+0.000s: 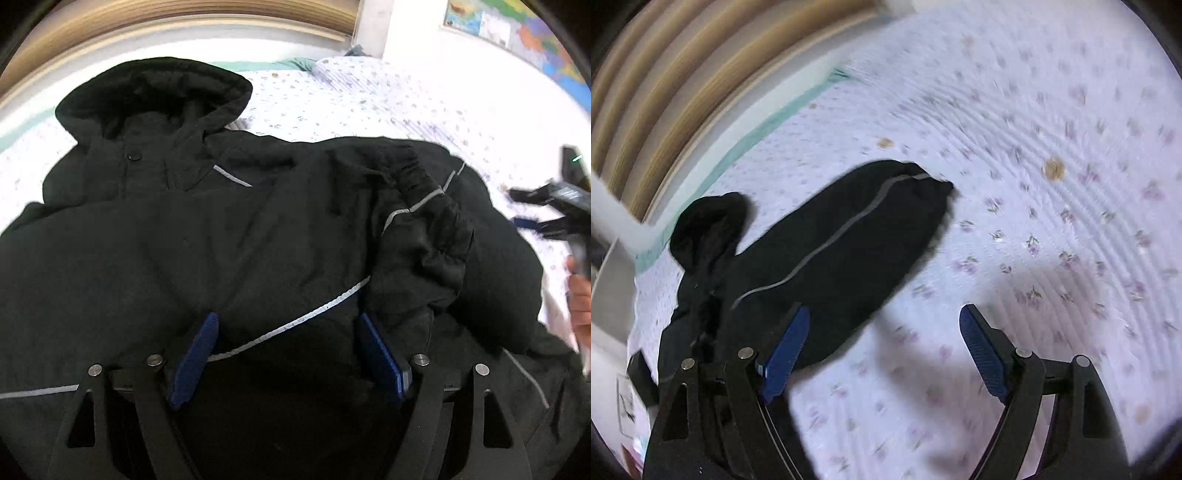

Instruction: Fold large clothes

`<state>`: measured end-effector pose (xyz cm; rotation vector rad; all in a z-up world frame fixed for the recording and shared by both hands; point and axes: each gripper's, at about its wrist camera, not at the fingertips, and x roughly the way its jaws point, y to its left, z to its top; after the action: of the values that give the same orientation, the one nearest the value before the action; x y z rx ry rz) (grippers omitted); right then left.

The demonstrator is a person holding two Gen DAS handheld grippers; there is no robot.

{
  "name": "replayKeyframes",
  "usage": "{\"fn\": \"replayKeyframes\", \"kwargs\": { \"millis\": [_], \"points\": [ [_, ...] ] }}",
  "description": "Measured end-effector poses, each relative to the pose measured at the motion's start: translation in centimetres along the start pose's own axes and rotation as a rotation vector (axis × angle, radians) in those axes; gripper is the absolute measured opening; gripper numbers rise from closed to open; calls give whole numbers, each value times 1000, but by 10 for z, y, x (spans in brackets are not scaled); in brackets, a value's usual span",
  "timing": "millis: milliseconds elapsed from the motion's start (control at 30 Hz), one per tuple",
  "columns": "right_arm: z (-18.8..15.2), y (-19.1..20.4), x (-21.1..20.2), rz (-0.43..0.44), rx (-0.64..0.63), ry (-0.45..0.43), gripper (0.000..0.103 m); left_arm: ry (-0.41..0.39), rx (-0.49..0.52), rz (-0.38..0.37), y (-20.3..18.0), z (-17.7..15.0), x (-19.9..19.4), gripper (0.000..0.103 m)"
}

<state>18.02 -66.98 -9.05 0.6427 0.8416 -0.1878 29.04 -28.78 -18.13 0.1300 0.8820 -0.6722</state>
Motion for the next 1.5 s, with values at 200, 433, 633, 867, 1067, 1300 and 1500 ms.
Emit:
{"fn": "replayKeyframes", "kwargs": {
  "millis": [200, 433, 633, 867, 1067, 1300, 1500],
  "points": [
    [28, -2, 50, 34, 26, -23, 85, -28, -8, -17, 3, -3, -5, 79],
    [52, 17, 66, 0, -2, -64, 23, -44, 13, 1, -2, -5, -5, 80],
    [64, 21, -26, -250, -106, -298, 13, -43, 12, -4, -2, -7, -10, 80],
    [91, -22, -106, -716, -73, -479, 12, -35, 13, -2, -1, -5, -9, 80],
    [90, -86, -104, -739, 66, -404, 12, -5, -1, -13, -4, 6, -16, 80],
    [71, -78, -87, -730, -38, -389, 13, -29, -9, -104, -35, 46, -22, 80],
    [60, -48, -103, -582, -65, -358, 13, 160, 48, -55, -53, 46, 31, 83]
  ]
}}
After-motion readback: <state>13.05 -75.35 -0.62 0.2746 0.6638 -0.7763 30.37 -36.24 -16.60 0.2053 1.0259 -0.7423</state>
